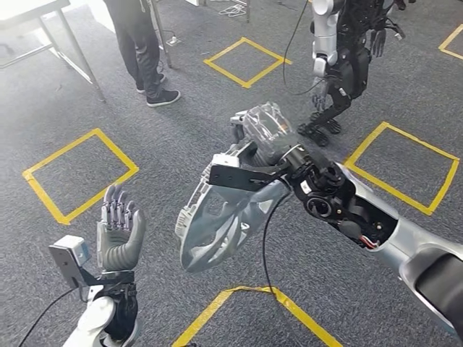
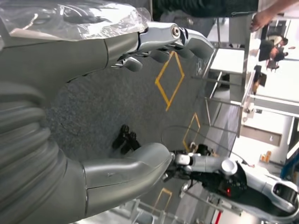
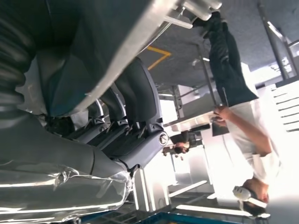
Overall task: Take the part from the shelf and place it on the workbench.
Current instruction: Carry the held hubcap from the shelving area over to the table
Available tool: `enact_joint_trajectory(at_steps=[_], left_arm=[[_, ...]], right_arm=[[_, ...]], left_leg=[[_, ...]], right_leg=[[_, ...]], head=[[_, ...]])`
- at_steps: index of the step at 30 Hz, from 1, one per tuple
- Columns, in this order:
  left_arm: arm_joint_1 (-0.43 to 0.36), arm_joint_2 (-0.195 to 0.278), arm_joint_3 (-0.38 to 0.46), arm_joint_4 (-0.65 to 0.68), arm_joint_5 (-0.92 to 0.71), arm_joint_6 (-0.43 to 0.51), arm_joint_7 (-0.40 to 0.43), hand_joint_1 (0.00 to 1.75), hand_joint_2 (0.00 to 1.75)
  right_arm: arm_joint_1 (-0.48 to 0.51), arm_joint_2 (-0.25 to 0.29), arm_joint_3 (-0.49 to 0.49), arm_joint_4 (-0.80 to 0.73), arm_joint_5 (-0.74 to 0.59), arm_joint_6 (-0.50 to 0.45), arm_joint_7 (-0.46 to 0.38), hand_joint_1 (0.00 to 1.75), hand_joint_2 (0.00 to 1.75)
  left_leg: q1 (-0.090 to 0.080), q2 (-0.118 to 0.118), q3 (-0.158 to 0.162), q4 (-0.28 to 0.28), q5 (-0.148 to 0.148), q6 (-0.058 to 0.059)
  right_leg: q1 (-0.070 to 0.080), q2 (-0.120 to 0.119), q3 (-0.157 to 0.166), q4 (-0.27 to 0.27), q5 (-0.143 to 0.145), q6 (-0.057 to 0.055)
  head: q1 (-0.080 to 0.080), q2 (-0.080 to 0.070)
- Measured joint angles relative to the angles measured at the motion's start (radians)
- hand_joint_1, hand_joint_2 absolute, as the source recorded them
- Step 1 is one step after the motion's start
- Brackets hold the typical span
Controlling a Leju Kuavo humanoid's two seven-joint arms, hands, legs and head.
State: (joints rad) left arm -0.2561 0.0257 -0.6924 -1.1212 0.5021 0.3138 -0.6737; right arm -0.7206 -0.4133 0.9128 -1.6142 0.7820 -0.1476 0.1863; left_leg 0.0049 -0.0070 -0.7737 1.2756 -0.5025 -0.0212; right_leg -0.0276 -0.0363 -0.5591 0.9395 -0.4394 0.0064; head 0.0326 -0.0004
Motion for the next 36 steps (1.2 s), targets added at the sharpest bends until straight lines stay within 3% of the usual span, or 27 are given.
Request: enact_joint_trajectory(at_steps=[1, 3, 5, 7, 9, 10, 12, 13, 14, 15, 16, 18, 19, 21, 23, 25, 27, 29, 30, 31, 34, 36], left_arm=[[0.0, 0.001, 0.0, 0.0, 0.0, 0.0, 0.0, 0.0, 1.75], [0.0, 0.002, 0.0, 0.0, 0.0, 0.001, 0.0, 0.0, 1.75], [0.0, 0.003, 0.001, -0.001, 0.0, 0.001, 0.0, 0.0, 1.75], [0.002, 0.004, 0.001, -0.001, 0.0, 0.002, 0.0, 0.0, 1.75], [0.003, 0.005, 0.001, -0.003, 0.0, 0.002, 0.0, 0.0, 1.75], [0.003, 0.004, 0.001, -0.004, 0.0, 0.002, 0.0, 0.0, 1.75], [0.002, 0.003, 0.001, -0.005, 0.0, 0.002, 0.0, 0.0, 1.75], [0.002, 0.003, 0.001, -0.005, 0.0, 0.002, 0.001, 0.0, 1.75], [0.003, 0.002, 0.001, -0.005, 0.0, 0.002, 0.001, 0.0, 1.75], [0.003, 0.002, 0.001, -0.005, 0.0, 0.002, 0.001, 0.0, 1.75], [0.002, 0.002, 0.001, -0.005, 0.0, 0.002, 0.001, 0.0, 1.75], [0.001, 0.001, 0.001, -0.005, 0.0, 0.002, 0.001, 0.0, 1.75], [0.0, 0.0, 0.001, -0.005, 0.0, 0.002, 0.001, 0.0, 1.75], [0.0, -0.001, 0.001, -0.005, 0.001, 0.002, 0.001, 0.0, 1.75], [0.001, 0.0, 0.001, -0.005, 0.001, 0.002, 0.002, 0.0, 1.75], [-0.002, 0.002, 0.001, -0.006, 0.001, 0.003, 0.002, 0.0, 1.75], [-0.005, 0.003, 0.001, -0.006, 0.001, 0.006, 0.002, 0.0, 1.75], [-0.004, 0.004, 0.001, -0.006, 0.003, 0.01, 0.002, 0.0, 1.75], [-0.003, 0.005, 0.001, -0.006, 0.003, 0.011, 0.002, 0.0, 1.75], [-0.003, 0.006, 0.001, -0.006, 0.003, 0.012, 0.002, 0.0, 1.75], [-0.005, 0.008, 0.001, -0.006, 0.003, 0.012, 0.002, 0.0, 1.75], [-0.007, 0.009, 0.001, -0.006, 0.003, 0.012, 0.001, 0.0, 1.75]], right_arm=[[0.002, 0.0, 0.0, 0.0, 0.0, 0.0, 0.0, 1.75, 1.75], [0.003, -0.002, -0.001, -0.003, 0.0, 0.0, 0.0, 1.75, 1.75], [0.002, -0.006, -0.003, -0.007, 0.0, 0.0, 0.002, 1.75, 1.75], [0.004, -0.01, -0.006, -0.012, 0.0, -0.001, 0.006, 1.75, 1.75], [0.008, -0.015, -0.01, -0.02, 0.0, -0.002, 0.012, 1.75, 1.75], [0.011, -0.02, -0.013, -0.025, 0.0, -0.003, 0.014, 1.75, 1.75], [0.015, -0.033, -0.018, -0.032, 0.0, -0.004, 0.018, 1.75, 1.75], [0.019, -0.039, -0.021, -0.033, 0.0, -0.004, 0.019, 1.75, 1.75], [0.023, -0.044, -0.023, -0.034, 0.0, -0.003, 0.02, 1.75, 1.75], [0.027, -0.048, -0.025, -0.035, 0.0, -0.003, 0.021, 1.75, 1.75], [0.03, -0.053, -0.028, -0.037, 0.0, -0.002, 0.021, 1.75, 1.75], [0.031, -0.059, -0.035, -0.042, 0.0, -0.001, 0.021, 1.75, 1.75], [0.031, -0.063, -0.038, -0.044, 0.0, -0.001, 0.021, 1.75, 1.75], [0.03, -0.07, -0.043, -0.047, 0.0, 0.0, 0.022, 1.75, 1.75], [0.03, -0.073, -0.045, -0.049, 0.0, 0.0, 0.022, 1.75, 1.75], [0.029, -0.073, -0.049, -0.051, 0.0, 0.001, 0.022, 1.75, 1.75], [0.029, -0.074, -0.053, -0.054, 0.0, 0.003, 0.022, 1.75, 1.75], [0.029, -0.076, -0.054, -0.055, 0.0, 0.007, 0.022, 1.75, 1.75], [0.03, -0.077, -0.054, -0.055, 0.0, 0.009, 0.022, 1.75, 1.75], [0.03, -0.077, -0.054, -0.055, 0.0, 0.01, 0.021, 1.75, 1.75], [0.029, -0.077, -0.056, -0.055, -0.002, 0.01, 0.021, 1.75, 1.75], [0.028, -0.078, -0.058, -0.055, -0.003, 0.01, 0.021, 1.75, 1.75]], left_leg=[[0.001, 0.006, 0.026, -0.052, 0.033, -0.001], [-0.002, 0.038, 0.105, -0.207, 0.103, 0.002], [-0.008, 0.063, 0.149, -0.296, 0.125, 0.014], [-0.011, 0.051, 0.152, -0.305, 0.12, 0.029], [-0.009, 0.032, 0.155, -0.308, 0.119, 0.041], [-0.007, 0.021, 0.157, -0.31, 0.12, 0.047], [-0.006, 0.001, 0.16, -0.312, 0.12, 0.055], [-0.007, -0.011, 0.16, -0.311, 0.119, 0.057], [-0.008, -0.023, 0.161, -0.311, 0.119, 0.058], [-0.01, -0.037, 0.162, -0.311, 0.119, 0.059], [-0.011, -0.05, 0.164, -0.31, 0.118, 0.059], [-0.013, -0.074, 0.168, -0.309, 0.116, 0.058], [-0.013, -0.086, 0.168, -0.308, 0.116, 0.056], [-0.01, -0.107, 0.16, -0.307, 0.118, 0.049], [-0.008, -0.122, 0.155, -0.308, 0.12, 0.039], [-0.014, -0.089, 0.14, -0.273, 0.095, 0.026], [-0.014, -0.031, 0.085, -0.155, 0.033, 0.012], [-0.005, -0.009, 0.021, -0.029, -0.01, 0.002], [-0.001, -0.005, 0.009, -0.011, -0.007, -0.001], [0.003, -0.001, 0.02, -0.037, 0.017, -0.003], [0.001, 0.045, 0.123, -0.245, 0.112, 0.002], [-0.006, 0.064, 0.151, -0.308, 0.123, 0.014]], right_leg=[[-0.001, -0.01, 0.004, 0.0, -0.003, 0.003], [0.001, -0.026, 0.012, 0.002, -0.011, 0.012], [0.008, -0.04, 0.017, 0.004, -0.018, 0.022], [0.011, -0.057, 0.022, 0.002, -0.023, 0.031], [0.007, -0.045, 0.02, 0.02, -0.043, 0.04], [0.005, -0.025, 0.005, 0.056, -0.066, 0.043], [0.006, 0.019, -0.06, 0.19, -0.131, 0.044], [0.007, 0.028, -0.099, 0.263, -0.156, 0.043], [0.009, 0.032, -0.127, 0.31, -0.164, 0.041], [0.01, 0.034, -0.138, 0.318, -0.151, 0.038], [0.01, 0.038, -0.129, 0.284, -0.117, 0.034], [0.01, 0.067, -0.074, 0.143, -0.033, 0.022], [0.01, 0.086, -0.047, 0.079, -0.006, 0.017], [0.012, 0.105, -0.022, 0.025, 0.003, 0.012], [0.009, 0.086, -0.015, 0.014, 0.001, 0.008], [0.003, 0.064, -0.006, 0.003, 0.004, 0.001], [0.001, 0.041, -0.001, -0.001, 0.004, -0.005], [0.001, 0.018, 0.0, 0.0, 0.002, -0.006], [0.0, 0.007, 0.001, 0.0, 0.0, -0.006], [-0.001, -0.002, 0.003, 0.0, -0.002, -0.004], [0.002, -0.028, 0.014, 0.003, -0.014, 0.009], [0.008, -0.043, 0.018, 0.004, -0.02, 0.019]], head=[[-0.001, 0.0], [-0.004, 0.0], [-0.003, 0.0], [0.002, 0.0], [0.007, 0.0], [0.01, 0.0], [0.023, 0.0], [0.029, 0.0], [0.034, 0.0], [0.037, 0.0], [0.039, 0.0], [0.042, 0.0], [0.041, 0.0], [0.04, 0.0], [0.042, 0.0], [0.033, 0.0], [0.015, 0.0], [0.006, 0.0], [0.004, 0.0], [0.002, 0.0], [-0.004, 0.0], [-0.002, 0.0]])
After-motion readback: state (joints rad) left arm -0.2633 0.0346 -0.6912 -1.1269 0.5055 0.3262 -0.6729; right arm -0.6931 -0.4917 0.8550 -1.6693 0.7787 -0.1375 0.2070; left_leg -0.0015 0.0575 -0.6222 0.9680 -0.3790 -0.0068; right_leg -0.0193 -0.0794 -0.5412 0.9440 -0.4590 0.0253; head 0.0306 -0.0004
